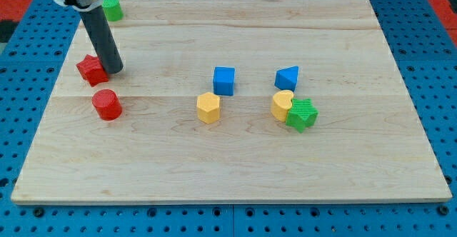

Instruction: Move the yellow heart to the center

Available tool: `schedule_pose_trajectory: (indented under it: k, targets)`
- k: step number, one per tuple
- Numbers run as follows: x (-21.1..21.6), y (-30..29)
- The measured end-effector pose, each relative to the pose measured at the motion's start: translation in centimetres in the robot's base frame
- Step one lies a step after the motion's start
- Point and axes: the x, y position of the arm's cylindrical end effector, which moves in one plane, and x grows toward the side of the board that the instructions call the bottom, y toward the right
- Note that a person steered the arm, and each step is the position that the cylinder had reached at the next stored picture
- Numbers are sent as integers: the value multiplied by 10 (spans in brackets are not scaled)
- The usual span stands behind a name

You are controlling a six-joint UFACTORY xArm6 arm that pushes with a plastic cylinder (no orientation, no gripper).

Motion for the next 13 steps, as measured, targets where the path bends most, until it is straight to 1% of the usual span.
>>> schedule_pose_trajectory:
  k: [1,2,4,6,8,9,10,13]
  targets:
    - [0,4]
    - [0,35]
    - [0,67]
    - [0,72]
    - [9,102]
    - [21,113]
    - [45,123]
    - [98,123]
